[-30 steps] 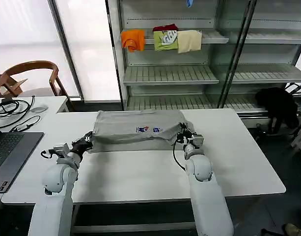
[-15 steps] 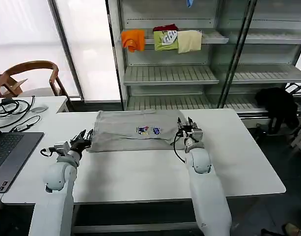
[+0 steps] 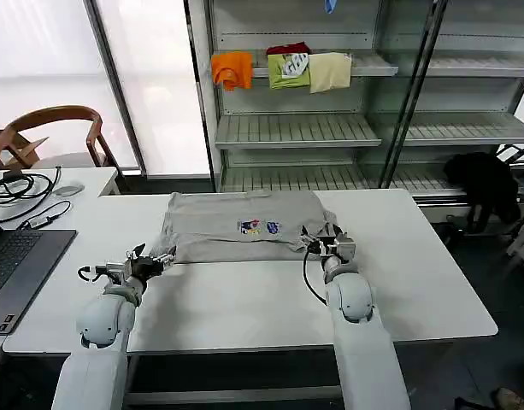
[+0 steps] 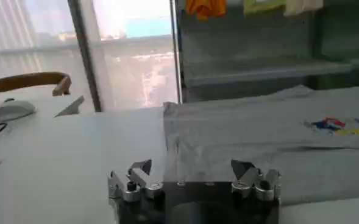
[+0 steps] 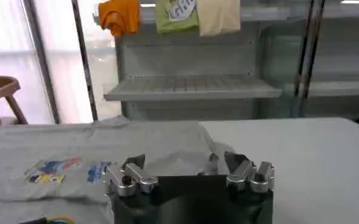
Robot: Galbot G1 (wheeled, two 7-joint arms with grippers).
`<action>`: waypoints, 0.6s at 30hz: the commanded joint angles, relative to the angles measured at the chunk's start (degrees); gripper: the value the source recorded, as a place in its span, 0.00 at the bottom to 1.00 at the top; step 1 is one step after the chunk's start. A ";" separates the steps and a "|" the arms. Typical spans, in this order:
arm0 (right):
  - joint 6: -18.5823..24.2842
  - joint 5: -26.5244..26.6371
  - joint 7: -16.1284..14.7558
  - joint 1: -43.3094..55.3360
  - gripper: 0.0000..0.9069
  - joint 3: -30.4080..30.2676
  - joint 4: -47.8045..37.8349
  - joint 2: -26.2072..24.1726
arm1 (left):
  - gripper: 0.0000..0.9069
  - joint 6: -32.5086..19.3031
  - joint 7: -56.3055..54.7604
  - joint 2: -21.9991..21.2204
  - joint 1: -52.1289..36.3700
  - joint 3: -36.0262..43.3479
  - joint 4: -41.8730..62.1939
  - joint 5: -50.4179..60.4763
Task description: Fold and organize the clothes.
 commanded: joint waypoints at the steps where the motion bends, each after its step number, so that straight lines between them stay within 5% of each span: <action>1: -2.20 2.93 0.01 -3.44 1.00 0.58 2.64 -3.54 | 1.00 0.91 1.07 0.08 0.93 0.17 0.08 2.39; 5: -2.16 5.25 0.86 -3.38 0.98 0.72 2.61 -4.63 | 0.93 0.90 1.05 0.10 0.75 0.11 0.58 2.49; 6: -2.15 6.04 1.02 -3.34 0.87 0.71 2.49 -5.10 | 0.89 0.90 1.09 0.09 0.72 0.06 0.73 2.46; 7: -2.14 6.29 1.06 -3.33 0.42 0.71 2.43 -5.33 | 0.68 0.90 1.12 0.12 0.72 0.05 0.79 2.46; 8: -2.12 6.63 1.02 -3.29 0.00 0.70 2.28 -5.53 | 0.21 0.89 1.10 0.14 0.70 0.07 0.90 2.48; 9: -2.11 6.80 0.97 -3.25 0.00 0.61 2.06 -5.82 | 0.21 0.89 1.13 0.15 0.66 0.04 1.02 2.50; 10: -2.10 6.80 0.95 -3.26 0.00 0.59 2.03 -5.88 | 0.02 0.89 1.13 0.17 0.64 0.05 1.11 2.49; 18: -2.04 6.87 -0.73 -3.59 0.00 0.05 2.11 -5.18 | 0.01 0.91 1.88 0.21 1.10 -0.09 0.81 2.71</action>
